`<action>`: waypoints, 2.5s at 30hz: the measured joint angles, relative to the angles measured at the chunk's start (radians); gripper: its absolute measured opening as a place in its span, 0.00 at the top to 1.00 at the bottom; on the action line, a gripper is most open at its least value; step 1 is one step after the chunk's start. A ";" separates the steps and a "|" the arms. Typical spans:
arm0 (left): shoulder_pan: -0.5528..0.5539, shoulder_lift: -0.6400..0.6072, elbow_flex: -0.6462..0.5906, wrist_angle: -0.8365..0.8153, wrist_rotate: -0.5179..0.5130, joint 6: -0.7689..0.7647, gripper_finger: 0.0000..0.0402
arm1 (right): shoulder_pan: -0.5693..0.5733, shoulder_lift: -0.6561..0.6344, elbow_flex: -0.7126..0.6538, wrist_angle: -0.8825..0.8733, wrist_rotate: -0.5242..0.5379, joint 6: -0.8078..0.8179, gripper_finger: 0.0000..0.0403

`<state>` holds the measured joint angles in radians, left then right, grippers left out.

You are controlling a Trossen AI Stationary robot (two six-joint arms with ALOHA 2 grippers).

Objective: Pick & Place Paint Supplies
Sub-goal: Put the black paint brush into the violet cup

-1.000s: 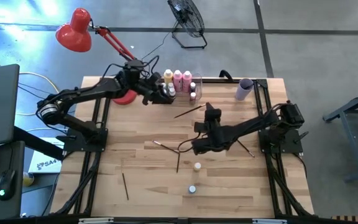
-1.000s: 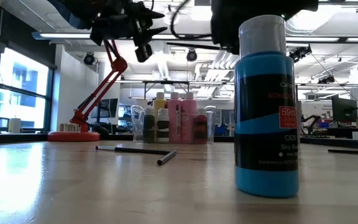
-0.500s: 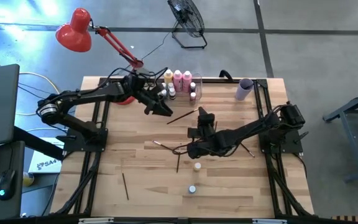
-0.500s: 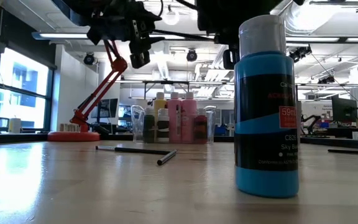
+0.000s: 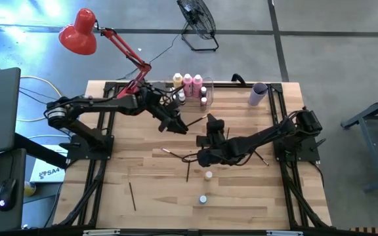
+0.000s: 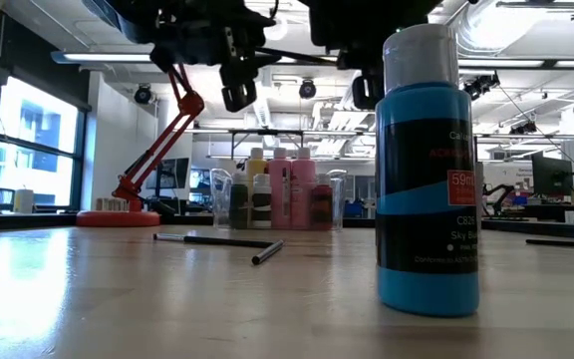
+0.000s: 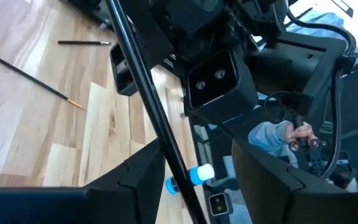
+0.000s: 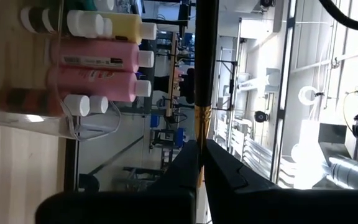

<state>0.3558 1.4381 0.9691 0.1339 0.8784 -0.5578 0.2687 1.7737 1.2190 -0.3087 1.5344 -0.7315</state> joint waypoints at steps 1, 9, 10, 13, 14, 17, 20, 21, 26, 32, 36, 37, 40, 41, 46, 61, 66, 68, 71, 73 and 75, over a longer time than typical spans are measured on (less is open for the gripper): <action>-0.002 0.001 0.000 0.006 -0.001 -0.007 0.55 | 0.000 0.000 0.000 0.000 -0.006 0.000 0.99; -0.039 0.001 0.000 0.031 -0.021 -0.015 0.55 | 0.000 0.000 0.000 0.002 -0.024 0.000 0.99; -0.048 0.001 0.000 0.031 -0.029 -0.010 0.55 | 0.000 0.000 0.000 0.003 -0.025 -0.002 0.99; -0.065 0.008 0.000 0.048 -0.065 0.004 0.55 | 0.000 0.000 0.000 0.003 -0.039 -0.005 0.99; -0.066 0.009 -0.001 0.054 -0.070 0.004 0.55 | 0.000 0.000 0.000 0.004 -0.048 -0.005 0.99; -0.065 0.009 -0.001 0.075 -0.089 0.004 0.55 | 0.000 0.000 0.000 0.010 -0.046 -0.005 0.99; -0.064 0.009 -0.001 0.074 -0.111 0.014 0.56 | -0.001 0.000 0.000 0.008 -0.045 -0.005 0.99; -0.064 0.009 -0.001 0.074 -0.112 0.021 0.57 | -0.001 0.000 0.000 0.008 -0.045 -0.005 0.99; -0.064 0.017 -0.001 0.074 -0.118 0.029 0.72 | 0.000 0.000 0.000 0.008 -0.043 -0.007 0.99; -0.059 0.020 -0.003 0.046 -0.141 0.004 0.93 | 0.001 -0.001 0.000 0.005 0.005 -0.029 0.99; -0.058 0.020 -0.003 0.031 -0.144 0.009 0.96 | 0.002 -0.001 0.000 0.005 0.003 -0.034 0.99; -0.058 0.020 -0.003 0.024 -0.142 0.017 0.95 | 0.002 -0.001 0.000 0.006 0.000 -0.033 0.99; -0.058 0.020 -0.003 -0.001 -0.142 0.044 0.95 | 0.002 -0.001 0.000 0.006 -0.016 -0.032 0.99; -0.058 0.020 -0.003 -0.007 -0.141 0.048 0.95 | 0.002 -0.001 0.000 0.006 -0.024 -0.031 0.98; -0.058 0.020 -0.003 -0.026 -0.139 0.052 0.96 | 0.001 -0.001 0.000 0.017 -0.050 -0.023 0.94; -0.033 0.015 0.003 -0.063 -0.160 0.101 0.97 | -0.002 -0.009 -0.001 0.042 -0.022 -0.079 0.62; 0.022 0.015 0.003 -0.068 -0.178 0.116 0.97 | 0.002 -0.026 -0.003 0.025 -0.001 -0.015 0.59; 0.045 0.015 0.003 -0.075 -0.178 0.116 0.97 | 0.004 -0.047 -0.003 0.025 0.018 0.006 0.59; 0.079 0.015 0.003 -0.085 -0.174 0.145 0.97 | 0.011 -0.092 -0.003 0.013 0.030 0.050 0.60; 0.096 0.015 0.003 -0.085 -0.173 0.172 0.97 | 0.017 -0.129 -0.002 -0.004 0.034 0.096 0.61; 0.113 0.005 0.002 -0.092 -0.174 0.212 0.97 | 0.023 -0.166 -0.002 -0.051 0.034 0.164 0.61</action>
<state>0.4688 1.4434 0.9714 0.0417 0.7046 -0.3454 0.2917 1.6073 1.2167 -0.3595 1.5687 -0.5673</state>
